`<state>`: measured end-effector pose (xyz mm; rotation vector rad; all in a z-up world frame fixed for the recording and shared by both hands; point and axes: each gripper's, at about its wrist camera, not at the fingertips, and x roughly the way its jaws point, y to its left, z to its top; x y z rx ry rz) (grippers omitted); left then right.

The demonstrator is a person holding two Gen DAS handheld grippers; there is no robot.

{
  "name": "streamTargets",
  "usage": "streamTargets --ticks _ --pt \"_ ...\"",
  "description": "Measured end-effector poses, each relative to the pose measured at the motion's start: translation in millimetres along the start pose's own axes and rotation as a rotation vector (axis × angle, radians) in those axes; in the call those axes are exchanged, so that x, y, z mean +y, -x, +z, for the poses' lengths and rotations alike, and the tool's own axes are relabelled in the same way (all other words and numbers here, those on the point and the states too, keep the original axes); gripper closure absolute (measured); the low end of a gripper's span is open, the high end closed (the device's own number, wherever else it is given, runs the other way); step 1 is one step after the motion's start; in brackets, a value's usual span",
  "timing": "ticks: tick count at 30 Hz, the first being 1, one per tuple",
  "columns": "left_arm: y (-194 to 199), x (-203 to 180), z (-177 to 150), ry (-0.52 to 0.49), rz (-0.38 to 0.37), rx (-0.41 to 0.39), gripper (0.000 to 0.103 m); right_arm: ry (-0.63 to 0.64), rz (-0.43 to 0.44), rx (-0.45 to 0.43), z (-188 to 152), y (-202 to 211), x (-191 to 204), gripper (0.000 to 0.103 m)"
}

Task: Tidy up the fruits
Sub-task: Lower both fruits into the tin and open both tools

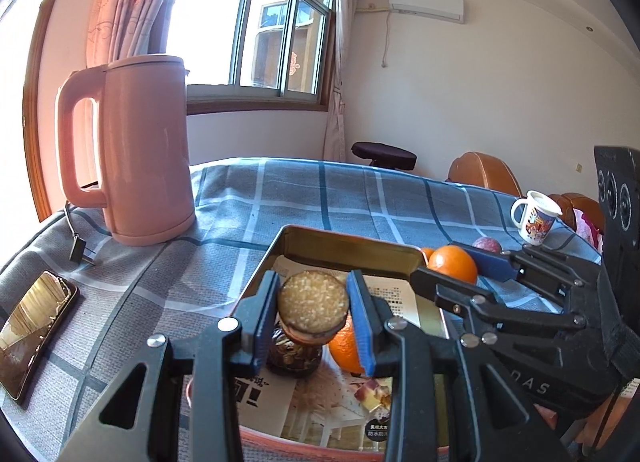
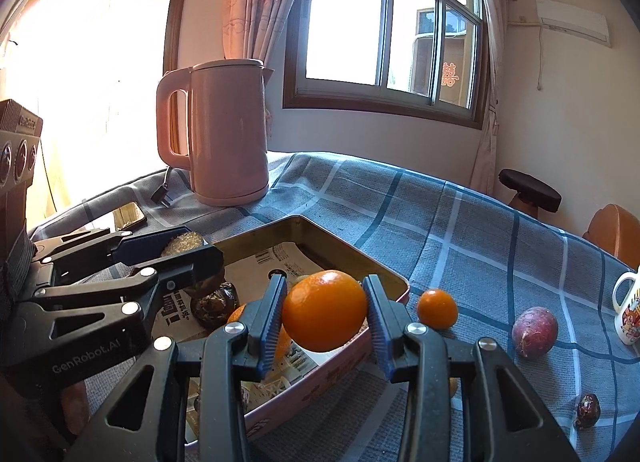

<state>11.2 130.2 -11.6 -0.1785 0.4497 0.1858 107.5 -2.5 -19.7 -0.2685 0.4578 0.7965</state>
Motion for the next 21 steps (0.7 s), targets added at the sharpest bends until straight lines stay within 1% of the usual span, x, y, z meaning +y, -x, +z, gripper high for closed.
streamTargets --ticks 8,21 --pt "-1 9 -2 0.008 0.019 0.029 0.067 0.007 0.014 0.017 -3 -6 8 0.061" --pt "-7 10 -2 0.008 0.005 0.072 0.067 0.018 0.034 0.069 -7 -19 17 0.061"
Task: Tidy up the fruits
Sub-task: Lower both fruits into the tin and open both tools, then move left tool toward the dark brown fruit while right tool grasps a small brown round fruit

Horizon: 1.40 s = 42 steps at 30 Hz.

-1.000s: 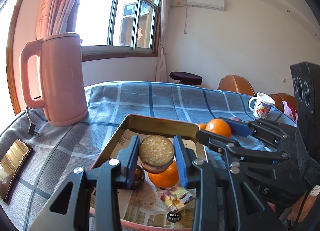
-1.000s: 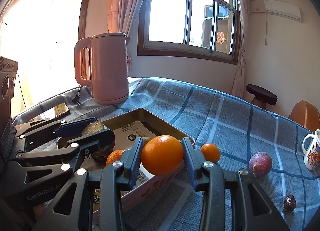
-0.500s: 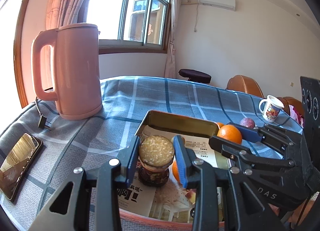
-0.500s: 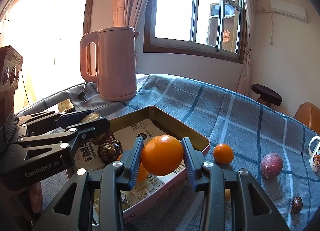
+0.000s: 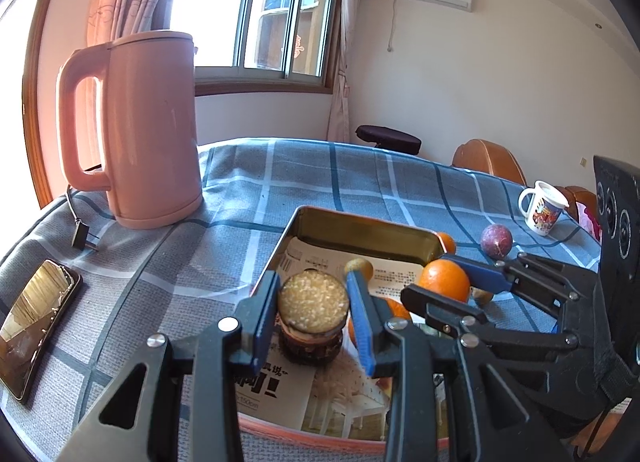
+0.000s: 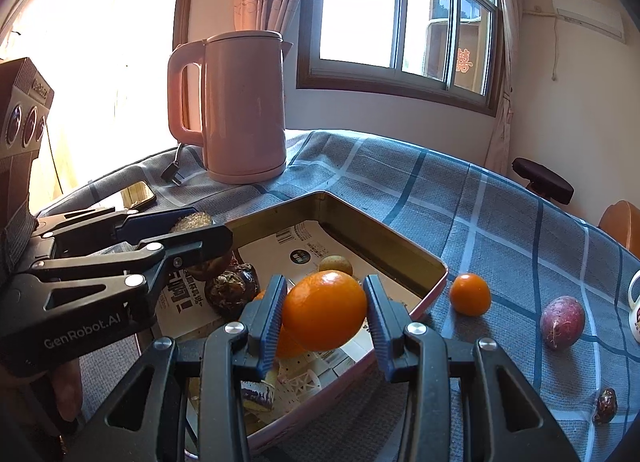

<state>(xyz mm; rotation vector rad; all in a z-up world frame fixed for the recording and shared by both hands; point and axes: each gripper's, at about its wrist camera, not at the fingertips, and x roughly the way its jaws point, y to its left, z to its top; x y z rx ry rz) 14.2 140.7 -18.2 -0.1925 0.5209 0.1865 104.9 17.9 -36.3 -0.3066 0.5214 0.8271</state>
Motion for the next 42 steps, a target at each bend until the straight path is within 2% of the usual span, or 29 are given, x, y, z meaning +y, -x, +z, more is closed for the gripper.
streamTargets --ticks 13,15,16,17,19,24,29,31,33,38,42 --pt "-6 0 -1 -0.012 -0.007 0.039 0.066 0.014 0.050 0.054 0 -11 3 0.061" --pt "-5 0 -1 -0.010 0.001 0.033 0.060 0.008 0.056 0.055 0 -11 2 0.053" --pt "-4 0 -1 -0.008 0.005 0.032 0.049 0.002 0.053 0.049 -1 -9 1 0.042" --pt "-3 1 -1 0.003 0.012 0.025 0.039 -0.004 0.049 0.038 -1 -7 0 0.035" --pt "-1 4 -2 0.019 0.007 0.010 0.031 -0.018 0.054 0.021 -1 -3 -3 0.035" --pt "3 2 -2 0.033 -0.003 -0.005 0.024 -0.034 0.005 -0.024 -7 16 -18 0.035" --pt "5 1 -3 0.046 0.003 -0.023 0.016 -0.146 -0.050 -0.055 -15 42 -67 0.035" --pt "5 -1 -3 0.045 0.005 -0.024 0.015 -0.160 -0.123 -0.033 -20 44 -84 0.035" --pt "5 -2 -3 0.048 0.005 -0.024 0.012 -0.189 -0.155 -0.002 -25 42 -100 0.035" --pt "5 -7 -3 0.039 0.006 -0.025 0.011 -0.206 -0.147 0.118 -33 20 -113 0.036" --pt "5 -7 -3 0.040 0.005 -0.024 0.011 -0.177 -0.128 0.182 -32 7 -107 0.046"
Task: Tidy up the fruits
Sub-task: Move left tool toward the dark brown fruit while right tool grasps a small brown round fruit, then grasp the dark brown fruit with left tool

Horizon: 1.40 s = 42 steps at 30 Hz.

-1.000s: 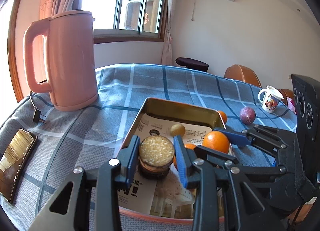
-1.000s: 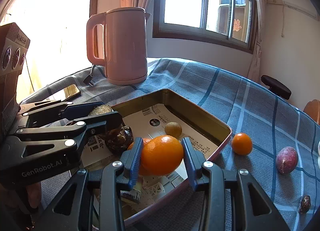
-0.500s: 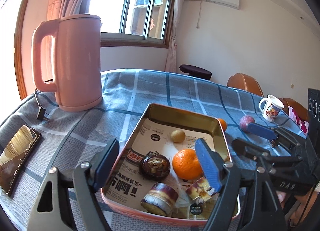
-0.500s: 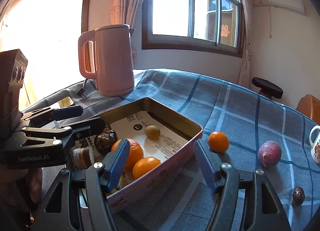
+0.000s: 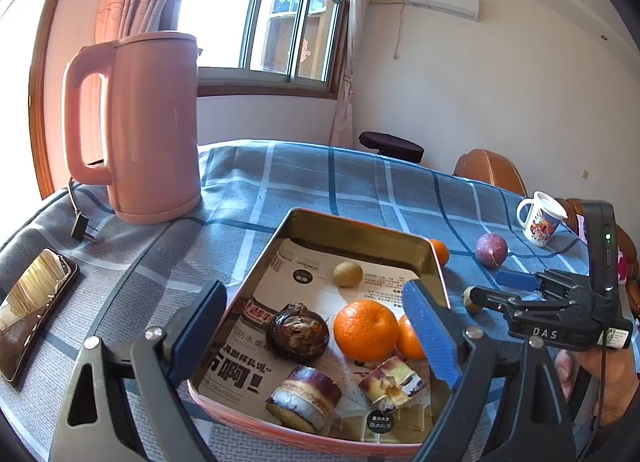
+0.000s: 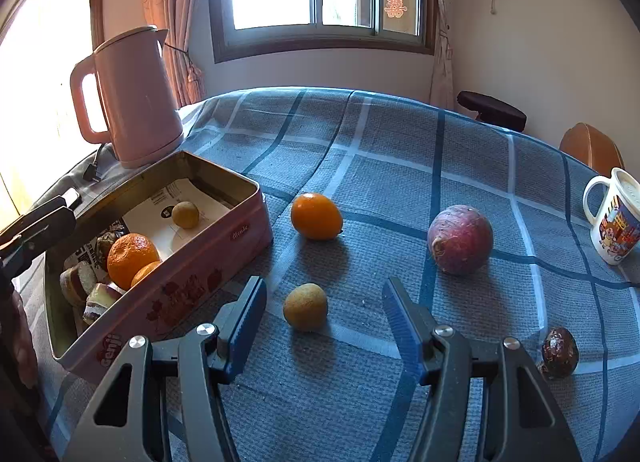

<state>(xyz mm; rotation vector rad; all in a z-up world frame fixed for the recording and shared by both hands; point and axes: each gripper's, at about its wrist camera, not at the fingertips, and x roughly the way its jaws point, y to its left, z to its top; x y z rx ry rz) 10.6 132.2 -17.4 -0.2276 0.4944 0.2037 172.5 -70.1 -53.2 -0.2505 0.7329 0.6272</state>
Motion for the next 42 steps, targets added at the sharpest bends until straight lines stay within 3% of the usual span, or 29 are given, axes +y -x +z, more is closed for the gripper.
streamTargets --ticks 4,6,11,15,24,28,39,42 --pt "0 0 0 0.000 0.000 0.000 0.011 0.014 0.017 0.084 1 -18 4 0.056" --pt "0 -1 0 -0.002 -0.002 0.001 0.011 0.006 0.030 0.117 0 -24 3 0.075" --pt "-3 -16 1 -0.017 -0.029 0.010 0.011 -0.014 0.031 0.068 -5 -9 -5 0.075" --pt "-6 -46 7 -0.063 -0.076 0.018 0.011 -0.035 -0.046 0.013 -14 16 -30 0.075" --pt "-32 -154 18 -0.171 -0.255 0.094 0.011 -0.197 -0.224 -0.051 -47 71 -131 0.075" --pt "-48 -206 14 -0.242 -0.287 0.130 0.011 -0.252 -0.267 -0.048 -60 79 -161 0.075" --pt "-98 -296 -3 -0.349 -0.342 0.222 0.013 -0.364 -0.303 -0.031 -78 88 -209 0.075" --pt "-113 -309 -11 -0.374 -0.358 0.272 0.023 -0.378 -0.296 -0.034 -81 90 -215 0.075"
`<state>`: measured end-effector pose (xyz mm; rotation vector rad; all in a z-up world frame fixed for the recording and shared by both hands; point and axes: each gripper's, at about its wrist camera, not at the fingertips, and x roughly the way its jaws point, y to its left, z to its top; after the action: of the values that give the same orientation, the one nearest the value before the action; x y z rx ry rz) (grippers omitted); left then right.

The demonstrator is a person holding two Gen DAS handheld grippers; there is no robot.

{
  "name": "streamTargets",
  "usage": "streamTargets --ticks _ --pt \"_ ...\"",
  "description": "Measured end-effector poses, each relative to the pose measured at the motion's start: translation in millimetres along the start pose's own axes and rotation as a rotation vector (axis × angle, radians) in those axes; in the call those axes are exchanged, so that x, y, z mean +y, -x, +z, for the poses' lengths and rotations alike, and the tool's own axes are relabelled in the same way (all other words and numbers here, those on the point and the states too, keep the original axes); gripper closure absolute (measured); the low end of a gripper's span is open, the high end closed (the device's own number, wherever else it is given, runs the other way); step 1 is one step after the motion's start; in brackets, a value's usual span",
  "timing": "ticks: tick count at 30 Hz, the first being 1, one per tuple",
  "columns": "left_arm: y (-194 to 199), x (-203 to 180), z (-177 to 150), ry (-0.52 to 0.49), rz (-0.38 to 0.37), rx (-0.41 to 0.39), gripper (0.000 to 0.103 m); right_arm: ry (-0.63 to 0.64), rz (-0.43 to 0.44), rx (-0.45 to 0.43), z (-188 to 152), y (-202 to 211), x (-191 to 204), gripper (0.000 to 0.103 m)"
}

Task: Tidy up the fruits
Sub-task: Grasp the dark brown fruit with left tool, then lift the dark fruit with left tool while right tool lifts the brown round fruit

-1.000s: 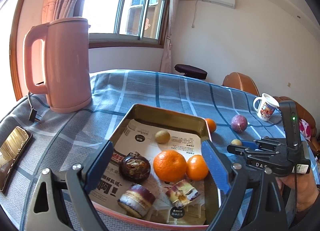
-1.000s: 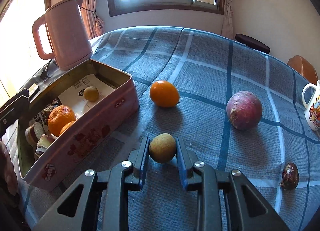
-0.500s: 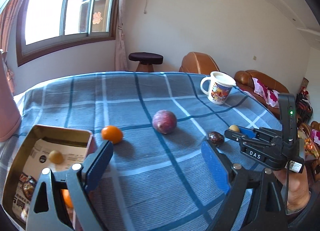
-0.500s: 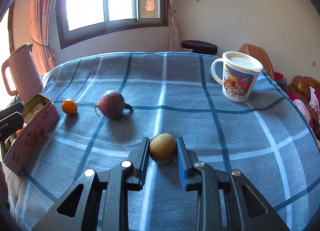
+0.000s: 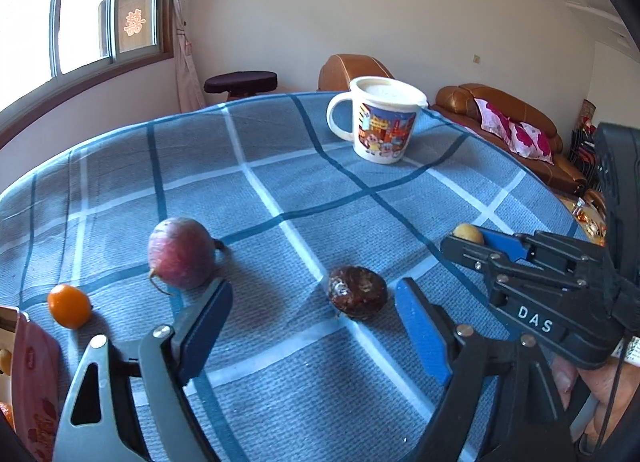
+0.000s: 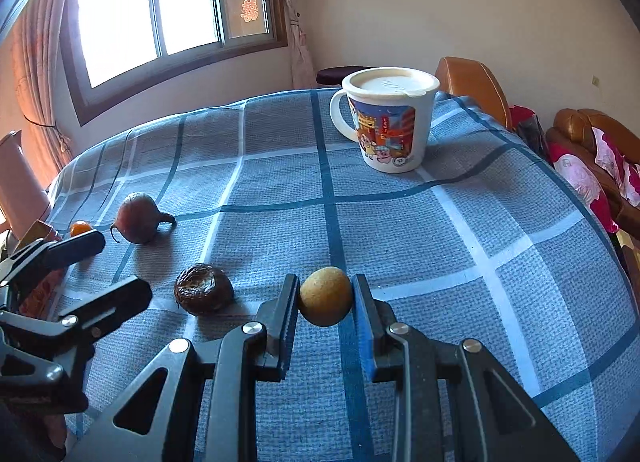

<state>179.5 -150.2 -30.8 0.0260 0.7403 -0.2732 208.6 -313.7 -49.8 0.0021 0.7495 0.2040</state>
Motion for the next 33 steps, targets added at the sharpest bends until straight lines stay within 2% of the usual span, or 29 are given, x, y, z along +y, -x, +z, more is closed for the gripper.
streamTargets --ticks 2,7,10,13,19,33 --pt "-10 -4 0 -0.014 -0.004 0.036 0.030 -0.012 0.008 -0.001 0 0 -4 0.075" --pt "-12 -12 0 -0.057 -0.022 0.053 0.033 -0.019 0.016 -0.014 0 3 -6 0.075" --pt "-21 -21 0 -0.091 -0.040 0.093 0.044 -0.016 0.013 -0.018 0 3 -5 0.075" --pt "-28 -23 3 -0.085 -0.053 0.118 0.061 -0.015 0.017 -0.016 0 3 -5 0.075" --pt "-26 -21 3 -0.074 -0.074 0.107 0.062 -0.005 0.022 -0.013 0 2 -4 0.075" --pt "4 -5 1 -0.025 -0.071 -0.033 0.062 0.011 0.061 -0.084 -1 14 -1 0.075"
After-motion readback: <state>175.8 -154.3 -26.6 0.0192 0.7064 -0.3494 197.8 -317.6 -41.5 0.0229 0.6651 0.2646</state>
